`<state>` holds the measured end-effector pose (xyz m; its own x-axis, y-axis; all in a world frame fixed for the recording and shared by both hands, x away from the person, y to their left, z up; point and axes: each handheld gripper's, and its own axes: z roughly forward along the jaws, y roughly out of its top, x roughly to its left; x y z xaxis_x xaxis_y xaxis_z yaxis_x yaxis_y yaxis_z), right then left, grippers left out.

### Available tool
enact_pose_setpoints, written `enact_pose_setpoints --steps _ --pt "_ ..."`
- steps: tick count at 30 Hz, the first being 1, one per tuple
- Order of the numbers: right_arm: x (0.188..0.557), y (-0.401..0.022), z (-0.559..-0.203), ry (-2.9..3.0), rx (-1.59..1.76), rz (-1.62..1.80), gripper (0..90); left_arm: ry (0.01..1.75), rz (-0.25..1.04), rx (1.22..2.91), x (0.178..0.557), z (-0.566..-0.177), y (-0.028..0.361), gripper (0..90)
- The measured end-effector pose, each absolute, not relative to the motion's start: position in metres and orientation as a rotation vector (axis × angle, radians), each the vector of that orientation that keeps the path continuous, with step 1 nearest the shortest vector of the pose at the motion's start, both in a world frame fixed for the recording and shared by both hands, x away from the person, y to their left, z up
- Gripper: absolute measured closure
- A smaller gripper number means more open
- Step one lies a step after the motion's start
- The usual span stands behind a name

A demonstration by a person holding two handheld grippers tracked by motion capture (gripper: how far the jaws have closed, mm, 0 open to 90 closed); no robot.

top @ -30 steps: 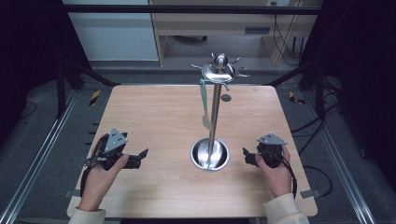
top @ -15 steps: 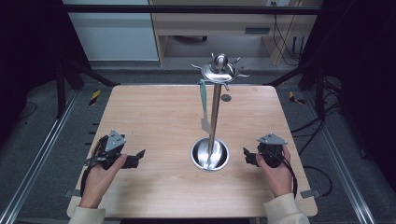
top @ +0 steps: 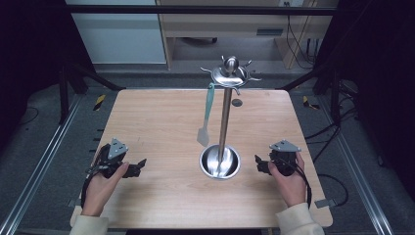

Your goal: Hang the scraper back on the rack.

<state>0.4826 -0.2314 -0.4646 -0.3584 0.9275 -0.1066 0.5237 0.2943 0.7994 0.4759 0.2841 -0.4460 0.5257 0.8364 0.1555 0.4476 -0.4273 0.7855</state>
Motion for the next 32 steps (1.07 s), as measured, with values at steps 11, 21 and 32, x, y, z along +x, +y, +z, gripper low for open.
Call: enact_pose_setpoints --steps 11,21,32 --pt "0.483 -0.231 -0.466 1.995 1.286 0.908 12.2 1.088 0.725 2.07 0.482 -0.457 0.296 3.8" --pt "0.483 -0.231 -0.467 2.003 1.289 0.9 12.2 1.127 0.789 2.022 0.487 -0.467 0.317 4.7" --pt "0.483 -0.232 -0.467 2.009 1.293 0.9 12.2 1.174 0.77 1.99 0.489 -0.472 0.324 4.8"
